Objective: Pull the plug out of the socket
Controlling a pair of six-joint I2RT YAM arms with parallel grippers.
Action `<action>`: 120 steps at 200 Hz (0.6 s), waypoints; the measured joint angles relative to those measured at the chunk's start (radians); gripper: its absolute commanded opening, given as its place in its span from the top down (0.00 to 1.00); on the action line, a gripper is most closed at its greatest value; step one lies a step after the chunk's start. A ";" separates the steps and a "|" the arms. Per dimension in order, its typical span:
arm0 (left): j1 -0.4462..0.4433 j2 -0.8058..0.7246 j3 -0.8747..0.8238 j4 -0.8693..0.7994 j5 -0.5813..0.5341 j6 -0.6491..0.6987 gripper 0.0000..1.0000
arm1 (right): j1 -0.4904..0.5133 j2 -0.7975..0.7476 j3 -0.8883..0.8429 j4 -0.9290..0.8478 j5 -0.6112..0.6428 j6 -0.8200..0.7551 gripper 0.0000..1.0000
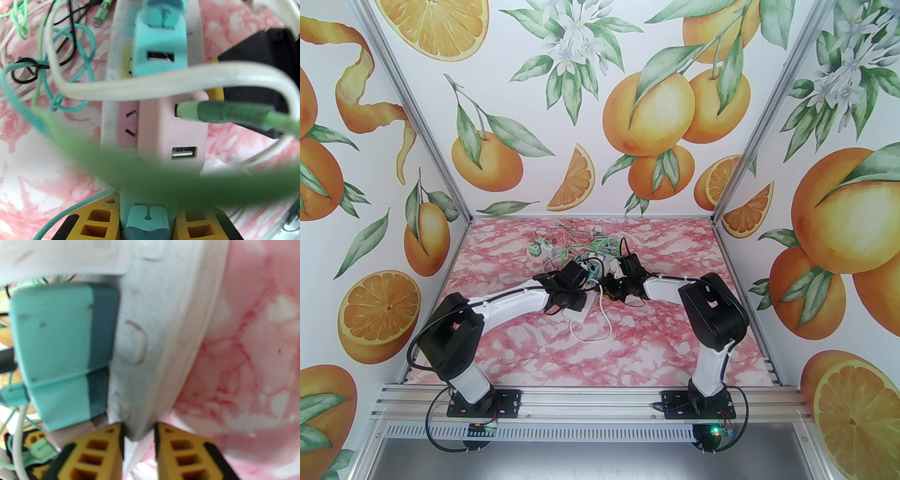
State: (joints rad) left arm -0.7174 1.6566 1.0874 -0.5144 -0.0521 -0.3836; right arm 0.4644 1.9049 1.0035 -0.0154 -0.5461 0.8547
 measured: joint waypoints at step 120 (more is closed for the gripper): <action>0.063 -0.238 -0.003 -0.087 -0.072 -0.003 0.88 | 0.003 -0.007 0.005 -0.013 0.015 -0.019 0.69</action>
State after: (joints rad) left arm -0.6548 1.4181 1.0840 -0.6018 -0.1242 -0.3862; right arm 0.4675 1.8977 1.0084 -0.0280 -0.5308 0.8360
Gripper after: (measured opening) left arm 0.280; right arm 0.312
